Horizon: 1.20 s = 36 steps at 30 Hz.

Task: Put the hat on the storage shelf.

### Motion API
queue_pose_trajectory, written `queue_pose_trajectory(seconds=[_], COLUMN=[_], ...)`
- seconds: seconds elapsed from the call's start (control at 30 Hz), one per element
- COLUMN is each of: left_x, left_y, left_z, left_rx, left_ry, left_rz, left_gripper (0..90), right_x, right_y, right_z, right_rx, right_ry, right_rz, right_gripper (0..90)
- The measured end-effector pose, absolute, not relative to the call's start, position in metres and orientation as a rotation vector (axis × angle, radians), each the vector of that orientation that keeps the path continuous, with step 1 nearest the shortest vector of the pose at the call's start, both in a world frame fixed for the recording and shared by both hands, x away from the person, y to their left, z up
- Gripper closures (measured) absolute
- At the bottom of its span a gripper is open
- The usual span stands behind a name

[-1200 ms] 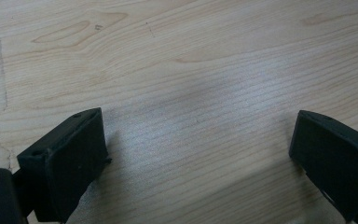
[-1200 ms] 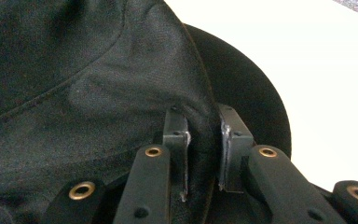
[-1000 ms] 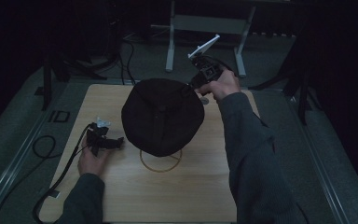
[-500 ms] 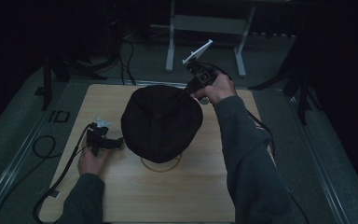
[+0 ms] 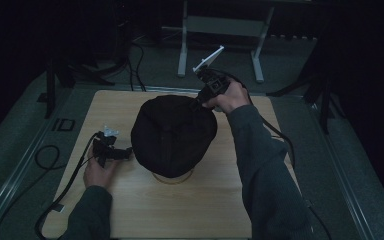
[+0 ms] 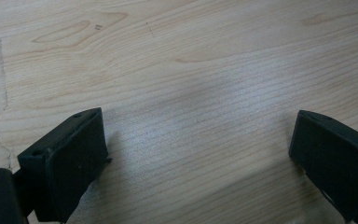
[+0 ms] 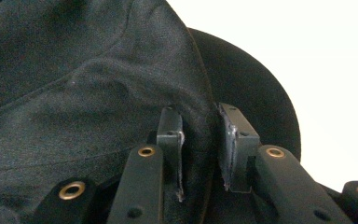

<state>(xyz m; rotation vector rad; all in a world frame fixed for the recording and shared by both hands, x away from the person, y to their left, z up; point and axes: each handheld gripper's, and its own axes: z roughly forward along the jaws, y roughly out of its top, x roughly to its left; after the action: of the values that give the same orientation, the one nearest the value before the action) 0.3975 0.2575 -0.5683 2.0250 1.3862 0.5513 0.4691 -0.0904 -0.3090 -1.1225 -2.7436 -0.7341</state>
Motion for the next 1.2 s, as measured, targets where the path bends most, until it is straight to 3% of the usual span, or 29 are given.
queue_pose_trajectory(seconds=[0.77, 1.2], left_x=[0.397, 0.397], left_y=[0.258, 0.258], left_z=[-0.568, -0.568], left_rx=[2.026, 2.025], left_ry=[1.387, 1.387], left_rz=[0.552, 0.551], left_gripper=[3.6, 3.7], right_x=[0.471, 0.474], right_y=[-0.090, -0.116], right_z=[-0.313, -0.319], right_rx=[-1.122, -1.158], right_ry=[-2.754, -2.755], right_rz=[-0.723, -0.748], right_gripper=[69.6, 71.0])
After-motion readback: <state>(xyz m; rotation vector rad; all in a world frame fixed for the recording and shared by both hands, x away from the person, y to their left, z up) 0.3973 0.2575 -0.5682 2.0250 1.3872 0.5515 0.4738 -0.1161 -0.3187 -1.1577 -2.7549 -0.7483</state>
